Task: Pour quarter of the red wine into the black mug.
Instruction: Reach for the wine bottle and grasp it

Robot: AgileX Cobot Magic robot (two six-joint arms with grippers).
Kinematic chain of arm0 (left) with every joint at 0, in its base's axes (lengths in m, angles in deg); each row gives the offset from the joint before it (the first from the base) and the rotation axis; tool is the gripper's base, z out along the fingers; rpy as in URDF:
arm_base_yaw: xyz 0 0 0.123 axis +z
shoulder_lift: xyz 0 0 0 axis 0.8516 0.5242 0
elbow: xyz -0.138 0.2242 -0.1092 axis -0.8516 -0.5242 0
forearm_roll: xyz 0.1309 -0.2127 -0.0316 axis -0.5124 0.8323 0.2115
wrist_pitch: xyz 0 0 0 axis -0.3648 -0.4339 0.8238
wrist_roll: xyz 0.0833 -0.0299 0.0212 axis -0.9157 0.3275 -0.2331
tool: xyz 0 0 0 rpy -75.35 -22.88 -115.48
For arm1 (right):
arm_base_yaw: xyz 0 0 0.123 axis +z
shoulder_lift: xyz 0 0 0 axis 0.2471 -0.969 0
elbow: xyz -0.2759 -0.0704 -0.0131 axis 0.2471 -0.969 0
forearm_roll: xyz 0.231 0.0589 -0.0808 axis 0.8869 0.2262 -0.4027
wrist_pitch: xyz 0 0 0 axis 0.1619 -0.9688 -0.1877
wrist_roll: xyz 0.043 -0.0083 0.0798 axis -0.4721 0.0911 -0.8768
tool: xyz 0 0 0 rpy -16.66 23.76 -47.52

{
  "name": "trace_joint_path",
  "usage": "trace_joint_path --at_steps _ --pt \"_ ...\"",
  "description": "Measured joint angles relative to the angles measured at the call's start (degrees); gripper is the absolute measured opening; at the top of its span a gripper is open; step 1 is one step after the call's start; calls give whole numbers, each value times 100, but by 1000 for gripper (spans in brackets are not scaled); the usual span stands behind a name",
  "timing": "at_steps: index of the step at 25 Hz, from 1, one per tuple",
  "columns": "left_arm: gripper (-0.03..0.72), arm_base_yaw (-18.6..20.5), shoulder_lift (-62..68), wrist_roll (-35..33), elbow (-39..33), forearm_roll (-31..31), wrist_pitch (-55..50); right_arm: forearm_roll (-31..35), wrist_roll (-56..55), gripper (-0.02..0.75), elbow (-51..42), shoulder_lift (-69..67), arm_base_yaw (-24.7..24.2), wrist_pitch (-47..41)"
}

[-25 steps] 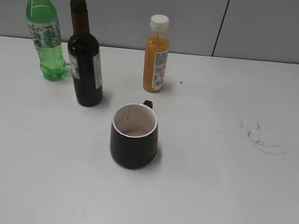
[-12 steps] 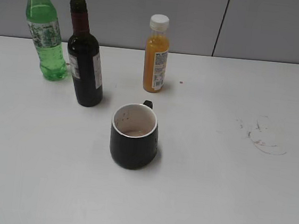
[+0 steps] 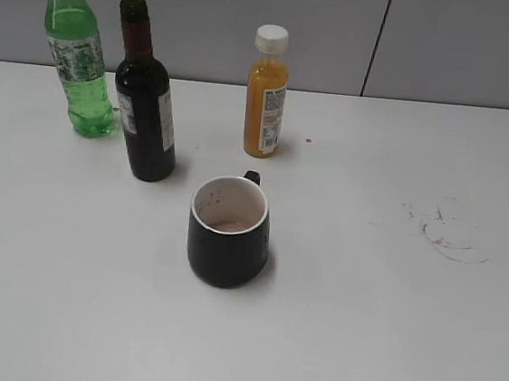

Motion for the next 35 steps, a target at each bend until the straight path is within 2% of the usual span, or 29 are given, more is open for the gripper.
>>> trace_joint_path --at_steps 17,24,35 --pt "589 0 0 0 43 -77 75 42 7 586 0 0 0 0" --pt "589 0 415 -5 138 -226 1913 102 7 586 0 0 0 5" --pt "589 0 2575 -5 144 -171 4201 131 7 586 0 0 0 5"
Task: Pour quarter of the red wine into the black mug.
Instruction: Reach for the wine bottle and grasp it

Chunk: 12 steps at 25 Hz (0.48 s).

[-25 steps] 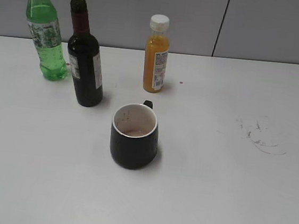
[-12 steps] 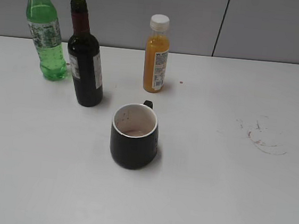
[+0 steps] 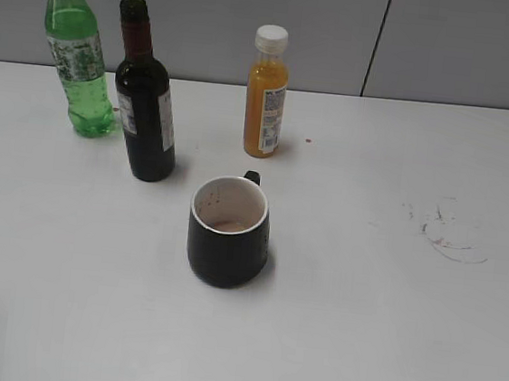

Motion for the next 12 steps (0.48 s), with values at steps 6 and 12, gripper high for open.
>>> trace_joint_path --at_steps 6,12 --pt "589 -25 1406 0 -303 38 1440 5 8 586 0 0 0 0" --pt "589 -605 2498 0 -1148 38 3465 5 8 586 0 0 0 0"
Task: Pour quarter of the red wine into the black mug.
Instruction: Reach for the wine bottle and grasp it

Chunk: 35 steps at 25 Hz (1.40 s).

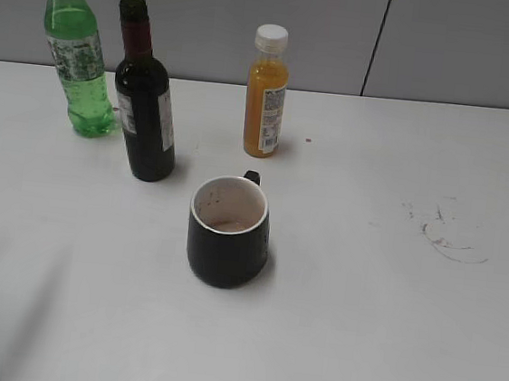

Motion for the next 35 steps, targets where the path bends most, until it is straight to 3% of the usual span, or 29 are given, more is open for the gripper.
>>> trace_joint_path --at_steps 6,11,16,23,27,35 --pt "591 -581 1421 0 -204 -126 1435 5 0 586 0 0 0 0" --pt "673 -643 2947 393 -204 -218 3182 5 0 586 0 0 0 0" --pt "690 -855 4302 844 -190 -243 4747 5 5 586 0 0 0 0" --pt "672 -1723 5362 384 235 960 5119 5 5 586 0 0 0 0" --pt "664 -1972 5696 191 726 1698 5133 5 5 586 0 0 0 0" --pt "661 -2028 6228 111 1515 1735 4857 5 5 586 0 0 0 5"
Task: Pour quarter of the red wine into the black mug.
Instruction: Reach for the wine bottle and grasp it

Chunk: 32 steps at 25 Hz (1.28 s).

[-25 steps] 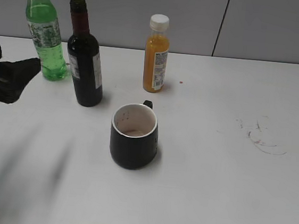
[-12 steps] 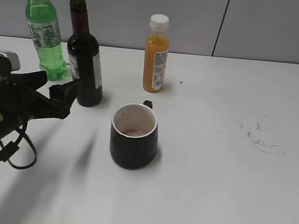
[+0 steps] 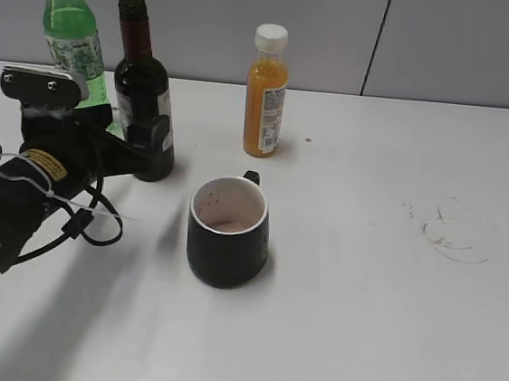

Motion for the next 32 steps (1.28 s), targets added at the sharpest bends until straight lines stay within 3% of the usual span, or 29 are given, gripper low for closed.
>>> trace_joint_path --at_steps 21,32 --pt "676 538 1213 -19 1411 -775 -159 0 6 586 0 0 0 0" --pt "671 599 1636 -19 2013 -961 -128 0 13 586 0 0 0 0"
